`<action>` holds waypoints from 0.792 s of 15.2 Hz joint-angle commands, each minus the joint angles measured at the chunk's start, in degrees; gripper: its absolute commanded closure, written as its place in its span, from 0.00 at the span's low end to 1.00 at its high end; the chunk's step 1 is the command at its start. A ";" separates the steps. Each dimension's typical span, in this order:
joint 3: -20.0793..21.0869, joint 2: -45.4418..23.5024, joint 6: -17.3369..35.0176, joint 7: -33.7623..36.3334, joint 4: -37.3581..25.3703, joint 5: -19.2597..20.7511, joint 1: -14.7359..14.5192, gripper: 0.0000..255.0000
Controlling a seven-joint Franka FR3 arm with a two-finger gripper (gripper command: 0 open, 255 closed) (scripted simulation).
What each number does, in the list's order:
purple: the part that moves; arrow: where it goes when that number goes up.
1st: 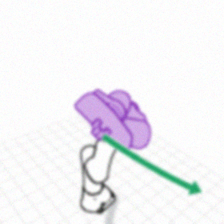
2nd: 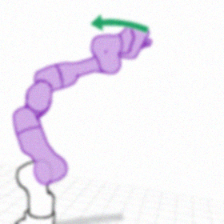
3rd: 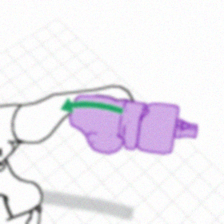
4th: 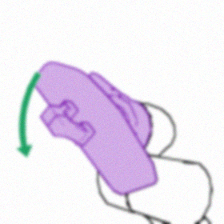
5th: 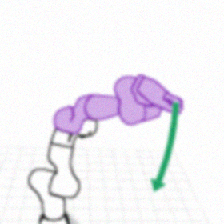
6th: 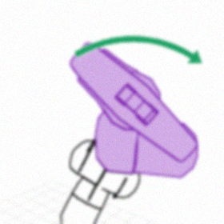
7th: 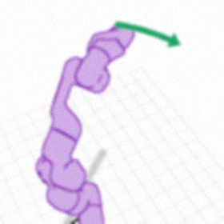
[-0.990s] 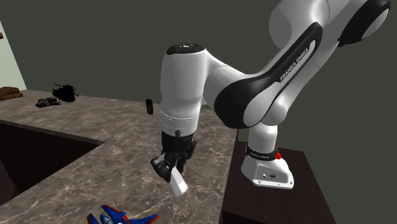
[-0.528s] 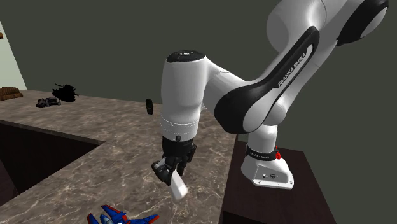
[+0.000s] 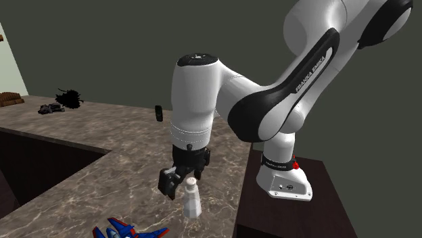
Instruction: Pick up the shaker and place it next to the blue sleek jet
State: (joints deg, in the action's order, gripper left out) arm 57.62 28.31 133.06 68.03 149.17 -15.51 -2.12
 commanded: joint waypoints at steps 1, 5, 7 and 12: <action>-1.48 1.56 -2.45 -0.52 -0.89 -0.51 -1.24 0.00; -4.97 5.22 -9.01 -1.47 -3.77 -1.18 -3.77 0.00; -4.97 5.22 -9.01 -1.47 -3.77 -1.18 -3.78 0.00; -4.96 5.21 -9.00 -1.47 -3.76 -1.18 -3.77 0.00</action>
